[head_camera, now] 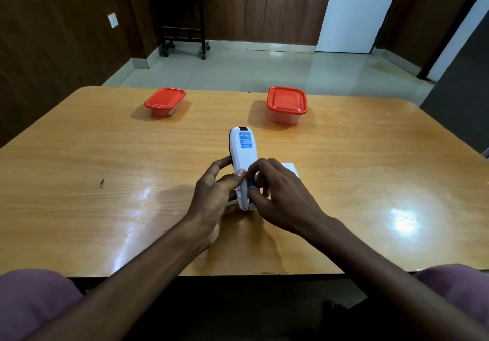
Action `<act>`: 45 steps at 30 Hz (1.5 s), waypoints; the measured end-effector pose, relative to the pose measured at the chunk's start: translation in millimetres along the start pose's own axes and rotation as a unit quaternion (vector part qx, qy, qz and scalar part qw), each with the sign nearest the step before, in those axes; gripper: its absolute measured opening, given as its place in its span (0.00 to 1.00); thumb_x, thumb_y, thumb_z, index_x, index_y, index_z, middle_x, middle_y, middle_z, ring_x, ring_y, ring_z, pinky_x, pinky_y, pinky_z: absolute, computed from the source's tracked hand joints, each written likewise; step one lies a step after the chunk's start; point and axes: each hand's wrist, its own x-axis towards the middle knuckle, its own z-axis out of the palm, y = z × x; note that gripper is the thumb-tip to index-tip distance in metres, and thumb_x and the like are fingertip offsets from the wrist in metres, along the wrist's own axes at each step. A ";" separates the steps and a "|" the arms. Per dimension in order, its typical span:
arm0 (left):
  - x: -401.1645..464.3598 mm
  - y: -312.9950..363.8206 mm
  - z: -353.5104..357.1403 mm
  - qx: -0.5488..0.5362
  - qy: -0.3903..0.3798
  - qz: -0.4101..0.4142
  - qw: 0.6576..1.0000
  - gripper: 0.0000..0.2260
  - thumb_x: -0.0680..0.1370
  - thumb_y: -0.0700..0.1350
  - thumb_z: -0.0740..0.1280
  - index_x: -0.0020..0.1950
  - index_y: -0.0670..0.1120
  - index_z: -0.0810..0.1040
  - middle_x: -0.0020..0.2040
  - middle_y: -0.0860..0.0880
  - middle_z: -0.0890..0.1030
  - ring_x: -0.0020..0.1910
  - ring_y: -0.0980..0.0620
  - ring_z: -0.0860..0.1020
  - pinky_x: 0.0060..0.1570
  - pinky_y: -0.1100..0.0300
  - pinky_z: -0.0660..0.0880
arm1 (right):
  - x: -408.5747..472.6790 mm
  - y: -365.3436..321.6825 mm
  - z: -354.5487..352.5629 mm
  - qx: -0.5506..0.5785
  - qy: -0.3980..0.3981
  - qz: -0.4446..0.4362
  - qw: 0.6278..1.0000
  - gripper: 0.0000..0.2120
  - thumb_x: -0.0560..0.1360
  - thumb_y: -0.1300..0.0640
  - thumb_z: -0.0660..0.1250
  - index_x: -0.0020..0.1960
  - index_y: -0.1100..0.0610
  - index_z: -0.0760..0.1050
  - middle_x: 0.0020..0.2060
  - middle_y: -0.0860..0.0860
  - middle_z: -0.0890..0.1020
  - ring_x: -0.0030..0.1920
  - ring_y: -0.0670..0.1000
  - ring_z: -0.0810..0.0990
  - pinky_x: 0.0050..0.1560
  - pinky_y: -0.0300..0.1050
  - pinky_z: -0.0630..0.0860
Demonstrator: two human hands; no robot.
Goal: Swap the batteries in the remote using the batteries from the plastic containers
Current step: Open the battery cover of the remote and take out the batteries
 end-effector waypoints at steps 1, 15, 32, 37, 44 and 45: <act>-1.0 0.2 0.5 0.007 -0.001 0.005 1.000 0.16 0.79 0.43 0.70 0.65 0.55 0.77 0.51 0.46 0.87 0.51 0.41 0.85 0.41 0.49 0.81 | 0.8 0.0 -0.4 0.005 -0.002 0.002 1.000 0.06 0.75 0.53 0.66 0.51 0.51 0.72 0.42 0.46 0.75 0.37 0.46 0.75 0.38 0.54 0.77; -2.9 3.5 2.6 0.026 -0.005 0.017 1.000 0.17 0.79 0.43 0.70 0.67 0.54 0.76 0.49 0.47 0.88 0.49 0.42 0.86 0.40 0.51 0.82 | 7.6 -0.3 -4.2 0.074 0.021 0.006 0.997 0.11 0.70 0.54 0.72 0.41 0.56 0.70 0.33 0.48 0.78 0.34 0.51 0.77 0.34 0.50 0.75; 5.5 6.5 -8.9 -0.016 0.056 0.003 0.998 0.18 0.78 0.44 0.71 0.66 0.56 0.76 0.53 0.45 0.86 0.48 0.44 0.86 0.45 0.45 0.84 | 7.8 34.7 6.8 -0.119 -0.001 0.082 0.989 0.10 0.74 0.61 0.66 0.53 0.55 0.83 0.43 0.53 0.84 0.49 0.54 0.80 0.43 0.44 0.73; 5.6 7.2 -9.7 -0.027 0.057 -0.001 0.998 0.18 0.78 0.43 0.71 0.67 0.55 0.76 0.53 0.44 0.86 0.50 0.42 0.85 0.44 0.45 0.83 | 9.6 29.8 10.0 -0.155 0.056 0.024 0.986 0.06 0.75 0.61 0.70 0.49 0.59 0.85 0.43 0.54 0.83 0.47 0.56 0.80 0.42 0.46 0.76; 3.7 5.7 -4.2 -0.041 0.043 0.005 0.998 0.19 0.78 0.40 0.71 0.67 0.52 0.75 0.54 0.42 0.86 0.51 0.39 0.85 0.47 0.39 0.82 | -1.2 -0.7 7.9 0.029 0.064 0.087 0.994 0.07 0.72 0.53 0.75 0.47 0.55 0.83 0.37 0.47 0.84 0.36 0.45 0.81 0.42 0.46 0.80; 2.8 5.0 -3.9 -0.043 0.042 0.006 0.998 0.19 0.78 0.40 0.71 0.68 0.51 0.74 0.54 0.42 0.86 0.51 0.38 0.85 0.47 0.39 0.82 | -2.4 -1.8 8.0 0.046 0.065 0.100 0.992 0.08 0.71 0.54 0.76 0.47 0.56 0.83 0.37 0.47 0.84 0.37 0.45 0.82 0.42 0.47 0.80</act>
